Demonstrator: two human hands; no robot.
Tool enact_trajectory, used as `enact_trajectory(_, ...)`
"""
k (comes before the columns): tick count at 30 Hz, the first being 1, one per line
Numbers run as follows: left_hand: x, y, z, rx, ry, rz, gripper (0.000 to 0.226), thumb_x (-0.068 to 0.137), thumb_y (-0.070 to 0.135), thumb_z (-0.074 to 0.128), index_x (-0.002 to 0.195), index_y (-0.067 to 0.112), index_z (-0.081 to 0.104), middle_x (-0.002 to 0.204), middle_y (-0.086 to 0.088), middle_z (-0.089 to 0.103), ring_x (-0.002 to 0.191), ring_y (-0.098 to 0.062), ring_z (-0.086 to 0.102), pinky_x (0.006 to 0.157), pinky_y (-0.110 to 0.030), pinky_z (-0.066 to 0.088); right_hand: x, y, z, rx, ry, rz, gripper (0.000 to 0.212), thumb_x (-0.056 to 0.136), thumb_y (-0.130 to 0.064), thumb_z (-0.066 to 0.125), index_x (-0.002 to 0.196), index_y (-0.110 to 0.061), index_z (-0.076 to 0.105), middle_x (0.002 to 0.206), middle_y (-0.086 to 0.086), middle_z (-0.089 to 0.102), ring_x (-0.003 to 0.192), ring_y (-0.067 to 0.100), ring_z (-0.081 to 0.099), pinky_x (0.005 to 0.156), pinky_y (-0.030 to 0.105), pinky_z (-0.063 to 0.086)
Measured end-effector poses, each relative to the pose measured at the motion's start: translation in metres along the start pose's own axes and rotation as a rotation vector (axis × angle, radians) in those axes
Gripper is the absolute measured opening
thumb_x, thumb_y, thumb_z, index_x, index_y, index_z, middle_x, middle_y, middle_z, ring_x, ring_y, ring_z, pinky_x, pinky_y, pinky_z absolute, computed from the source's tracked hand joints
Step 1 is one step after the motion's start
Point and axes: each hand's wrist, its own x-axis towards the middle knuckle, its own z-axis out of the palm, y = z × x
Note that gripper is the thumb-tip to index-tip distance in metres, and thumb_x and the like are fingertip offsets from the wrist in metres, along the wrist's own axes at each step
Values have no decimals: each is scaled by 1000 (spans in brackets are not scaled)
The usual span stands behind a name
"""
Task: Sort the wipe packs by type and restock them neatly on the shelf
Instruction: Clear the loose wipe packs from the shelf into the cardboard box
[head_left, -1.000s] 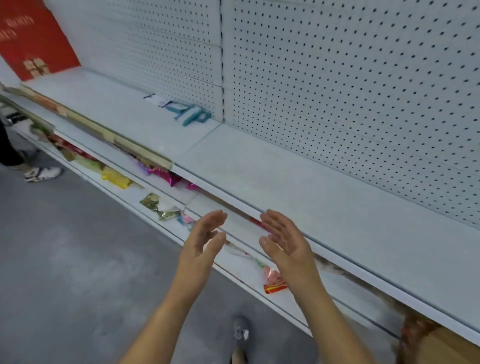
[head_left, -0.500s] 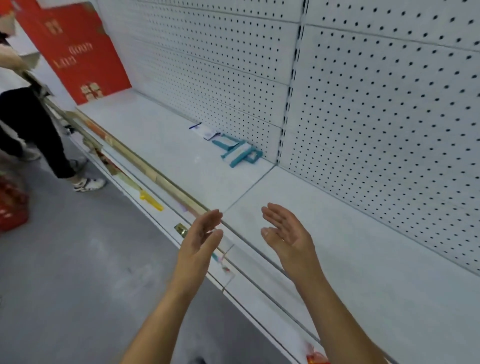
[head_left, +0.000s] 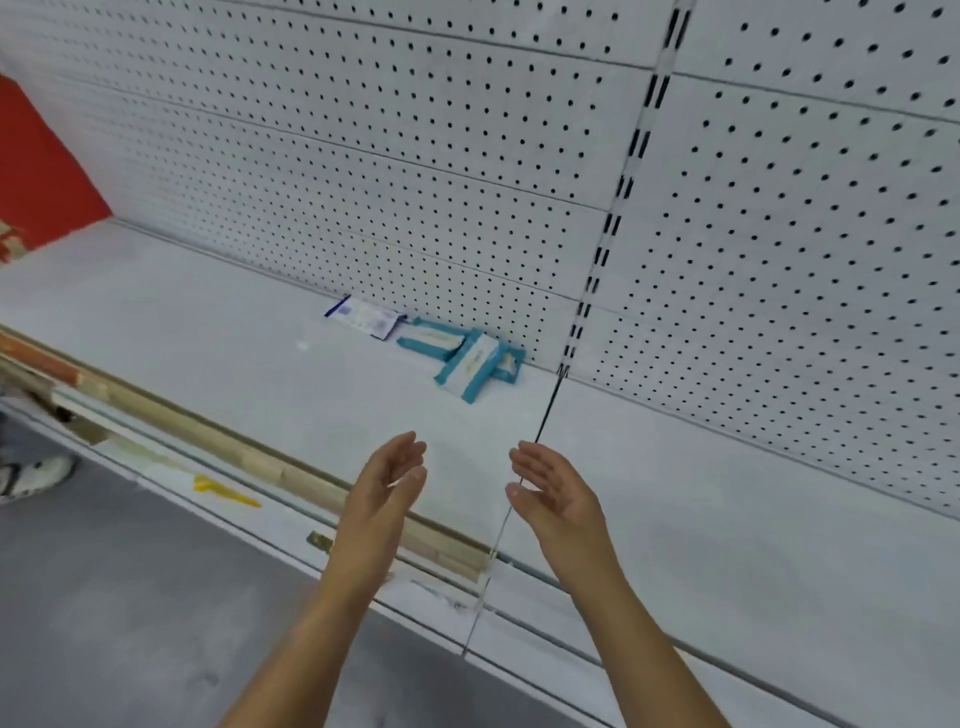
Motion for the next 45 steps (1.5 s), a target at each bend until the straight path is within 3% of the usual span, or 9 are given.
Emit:
enact_trajectory(9,99,-22,-23,42,-51,-135,29,95,32,65,123,39,62,120,17,69,116,-3,62,100,-27,48,90,23,30,26,78,142,36,91,-14,70,120,-32,62,119,-15,68,110,-2,63,95,22,50)
enact_trajectory(16,169,-36,-59,143,-101,-196,28,97,33,61,125,37,62,122,19,67,115,2,60,97,-19,45,176,44,63,-114,177,279,33,92,-26,68,124,-24,63,113,-10,67,104,5,64,101,33,50)
enact_trajectory(24,285,-57,-105,266,-124,-108,29,101,23,56,128,31,61,126,17,64,117,-2,58,99,-21,43,262,51,92,-189,426,393,34,84,-36,76,108,-19,59,106,-3,68,94,18,65,80,39,55)
enact_trajectory(30,395,-76,-128,654,-273,170,46,95,0,54,136,22,57,137,6,59,126,-18,55,108,-29,41,294,47,121,-286,544,459,57,77,-22,84,122,-15,51,105,-4,58,91,17,60,74,27,48)
enact_trajectory(33,443,-78,-137,1002,-383,269,56,93,4,56,145,25,46,148,4,50,129,-22,53,103,-38,38,289,45,121,-322,490,462,34,78,-17,83,105,-16,64,100,-3,69,87,16,65,67,22,49)
enact_trajectory(36,473,-76,-142,1357,-536,300,68,95,36,59,155,32,27,155,6,38,138,-20,40,105,-43,29,276,30,101,-494,405,422,11,83,-20,77,83,-25,68,74,-7,65,72,17,61,58,24,43)
enact_trajectory(38,489,-69,-141,1514,-596,292,78,85,57,64,152,38,28,149,7,43,137,-19,38,107,-43,26,281,22,79,-752,321,428,15,88,-31,71,77,-35,61,77,-8,57,78,18,57,65,29,39)
enact_trajectory(41,493,-67,-143,1532,-587,196,77,67,65,75,134,41,46,132,7,47,127,-18,42,103,-41,27,306,10,58,-1065,184,422,25,93,-37,62,118,-32,64,121,-4,56,118,19,50,99,37,34)
enact_trajectory(45,488,-68,-148,1130,-660,78,67,58,43,90,107,33,45,114,6,55,102,-17,57,79,-29,43,341,10,67,-1176,-8,321,42,99,-34,52,140,-26,49,146,-6,45,136,17,38,111,36,25)
